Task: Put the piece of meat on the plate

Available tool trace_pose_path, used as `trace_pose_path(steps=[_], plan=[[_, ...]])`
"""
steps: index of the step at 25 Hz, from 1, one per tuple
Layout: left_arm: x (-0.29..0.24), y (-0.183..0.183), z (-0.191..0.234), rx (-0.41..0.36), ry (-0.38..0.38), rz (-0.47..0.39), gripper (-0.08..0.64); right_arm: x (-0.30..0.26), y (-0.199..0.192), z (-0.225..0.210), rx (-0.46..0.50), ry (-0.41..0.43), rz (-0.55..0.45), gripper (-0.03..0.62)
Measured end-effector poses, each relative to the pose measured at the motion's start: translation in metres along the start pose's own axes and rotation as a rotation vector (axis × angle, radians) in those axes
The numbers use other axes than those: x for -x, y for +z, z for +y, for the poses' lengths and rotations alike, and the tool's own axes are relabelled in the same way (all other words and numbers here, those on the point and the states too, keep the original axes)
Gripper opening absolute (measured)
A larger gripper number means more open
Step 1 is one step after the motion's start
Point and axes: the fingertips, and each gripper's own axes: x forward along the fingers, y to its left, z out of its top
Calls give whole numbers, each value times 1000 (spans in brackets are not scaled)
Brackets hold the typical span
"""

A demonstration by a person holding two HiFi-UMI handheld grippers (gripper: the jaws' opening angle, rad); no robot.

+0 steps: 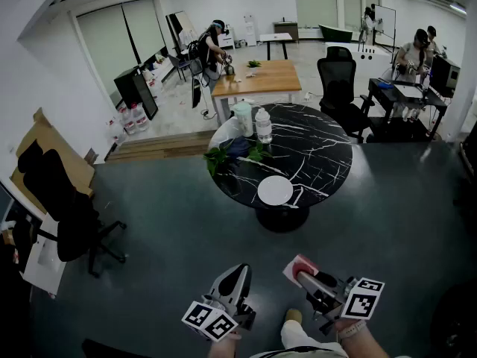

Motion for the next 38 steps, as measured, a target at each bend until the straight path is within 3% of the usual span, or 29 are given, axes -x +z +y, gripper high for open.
trace_pose_path(steps=[5, 18, 23, 28, 38], plan=[[-54, -11, 6, -36, -41, 38, 9, -16, 30, -38, -5, -27, 22, 87], [-91, -23, 59, -25, 80, 60, 9, -40, 53, -112, -50, -91, 77, 87], [-122, -31, 96, -20, 114, 76, 9, -58, 63, -151, -60, -133, 94, 87], [-167, -13, 145, -49, 137, 84, 9, -94, 87, -199, -76, -234, 105, 87], [-252, 2, 240, -58, 120, 122, 9, -194, 100, -300, -92, -339, 244, 87]])
